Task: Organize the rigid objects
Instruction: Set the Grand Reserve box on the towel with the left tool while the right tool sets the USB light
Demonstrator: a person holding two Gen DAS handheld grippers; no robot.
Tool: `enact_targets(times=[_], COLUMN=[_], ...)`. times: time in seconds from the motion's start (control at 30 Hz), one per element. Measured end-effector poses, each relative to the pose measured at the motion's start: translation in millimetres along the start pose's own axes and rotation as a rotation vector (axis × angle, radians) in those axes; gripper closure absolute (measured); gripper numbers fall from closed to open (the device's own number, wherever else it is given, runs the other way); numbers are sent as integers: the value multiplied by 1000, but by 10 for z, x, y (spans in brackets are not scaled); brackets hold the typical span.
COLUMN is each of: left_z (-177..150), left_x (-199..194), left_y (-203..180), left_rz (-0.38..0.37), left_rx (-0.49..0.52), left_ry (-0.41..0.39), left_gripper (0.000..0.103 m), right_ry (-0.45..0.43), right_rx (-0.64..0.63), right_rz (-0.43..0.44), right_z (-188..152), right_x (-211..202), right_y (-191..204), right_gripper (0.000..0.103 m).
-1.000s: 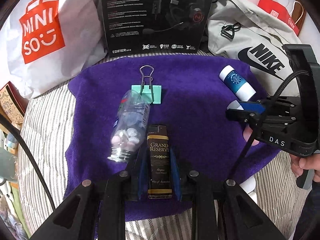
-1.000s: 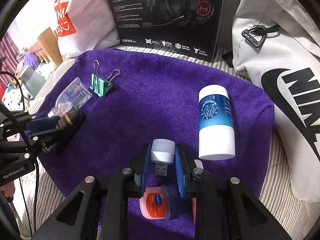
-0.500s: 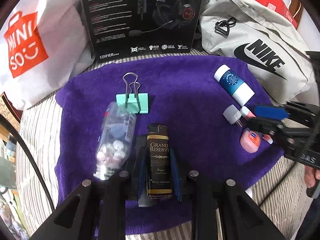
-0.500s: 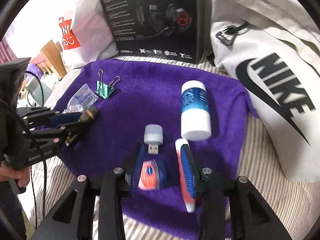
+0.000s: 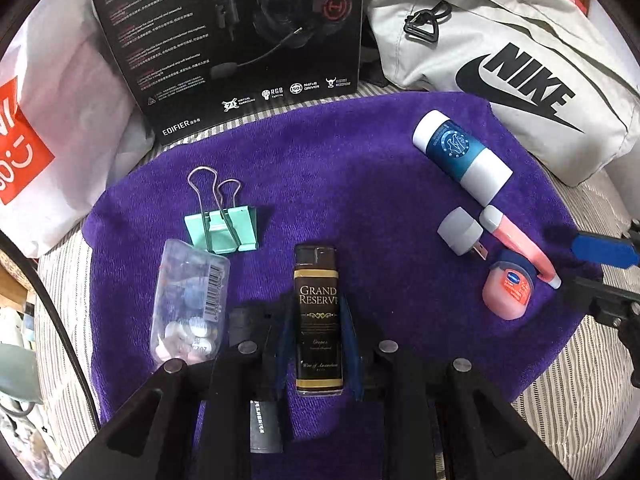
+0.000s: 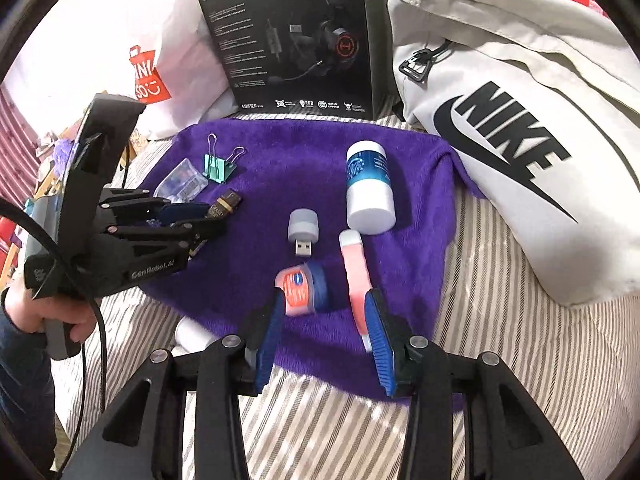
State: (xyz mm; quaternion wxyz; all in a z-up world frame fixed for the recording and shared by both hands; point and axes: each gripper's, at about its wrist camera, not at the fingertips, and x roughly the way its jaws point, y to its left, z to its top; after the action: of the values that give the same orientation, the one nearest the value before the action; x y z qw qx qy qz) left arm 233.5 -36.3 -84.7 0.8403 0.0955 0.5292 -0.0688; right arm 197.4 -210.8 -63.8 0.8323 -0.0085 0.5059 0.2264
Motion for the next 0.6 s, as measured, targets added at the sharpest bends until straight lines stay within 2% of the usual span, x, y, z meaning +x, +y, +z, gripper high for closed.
enact_targets(times=[0.13,0.27,0.37,0.47,0.6], left_z=[-36,-120,-204,-304,-453], left_x=[-13,-55,-131,-323,-633], left_y=[15,32,4,-47,-189], left_rz=[5,-25,-20,-23,-46], left_rx=[-11,-37,-47,-58,-61], left_ry=[6,22,25,1,-42], left_gripper=[70,61,61,61,49], right_ry=[-5,0,2,-2,-8], right_rx=[15,23,34,56,94], right_rz=[-1,-11,-18,-26,-27], right_z=[-68,-170,-274,-396,-560], right_x=[-66,-144,-226,-336,-488], right_y=[-18,-19,-23,-44,-95], right_gripper=[61,60,60,54,53])
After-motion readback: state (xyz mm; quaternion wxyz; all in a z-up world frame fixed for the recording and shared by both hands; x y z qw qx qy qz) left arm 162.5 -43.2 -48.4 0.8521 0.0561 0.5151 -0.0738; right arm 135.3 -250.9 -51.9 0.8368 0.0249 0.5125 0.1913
